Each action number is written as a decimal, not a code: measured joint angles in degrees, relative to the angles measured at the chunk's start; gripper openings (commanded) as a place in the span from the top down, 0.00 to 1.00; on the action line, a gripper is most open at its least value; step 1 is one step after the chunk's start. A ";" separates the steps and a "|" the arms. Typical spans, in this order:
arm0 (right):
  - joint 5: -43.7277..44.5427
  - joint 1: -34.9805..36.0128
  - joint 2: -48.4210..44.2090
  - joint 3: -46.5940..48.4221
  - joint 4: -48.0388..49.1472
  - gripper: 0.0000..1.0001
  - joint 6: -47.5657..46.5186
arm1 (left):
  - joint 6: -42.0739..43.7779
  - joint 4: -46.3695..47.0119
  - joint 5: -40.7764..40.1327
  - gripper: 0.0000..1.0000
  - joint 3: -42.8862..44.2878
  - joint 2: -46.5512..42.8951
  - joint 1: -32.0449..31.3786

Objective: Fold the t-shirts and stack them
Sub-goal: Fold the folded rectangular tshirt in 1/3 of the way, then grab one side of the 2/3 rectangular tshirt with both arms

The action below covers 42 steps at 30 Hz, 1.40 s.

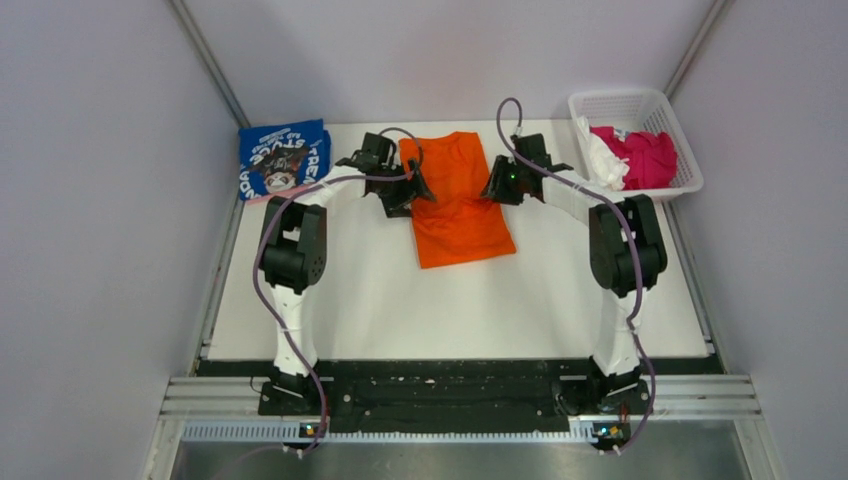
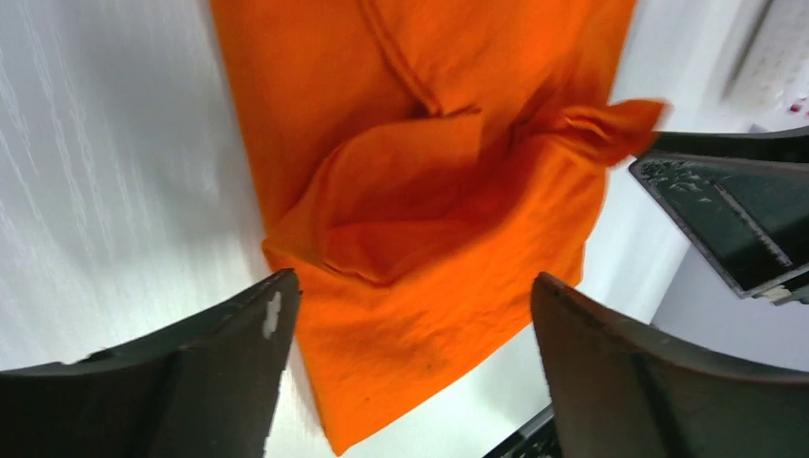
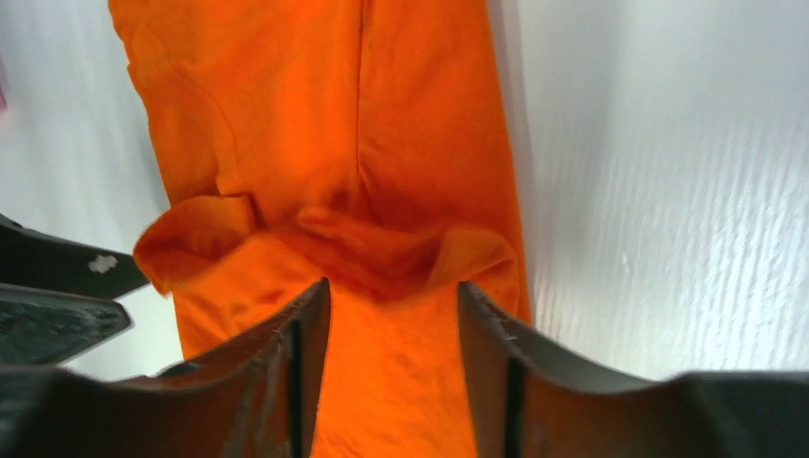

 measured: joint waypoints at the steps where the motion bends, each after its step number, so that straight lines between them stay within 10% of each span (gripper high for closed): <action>1: 0.02 -0.28 0.52 1.03 -0.04 0.31 -0.15 | 0.22 -0.28 0.09 0.01 1.14 0.22 0.09; 3: 0.00 -0.79 0.79 2.62 -0.20 0.03 -0.04 | 0.48 -0.44 0.07 0.01 3.08 0.22 0.26; 15: 0.61 -1.92 -18.91 -18.21 0.83 0.05 -3.48 | -1.27 1.81 -5.03 0.05 -21.22 -21.16 -0.79; 31: 1.01 -1.92 -19.47 -31.82 5.99 0.51 -0.39 | -8.24 6.58 -6.67 0.48 -31.52 -17.84 -8.37; 42: -1.42 -1.92 -18.78 -34.25 9.42 1.00 1.38 | -8.76 8.04 -9.27 1.00 -30.01 -15.08 -10.69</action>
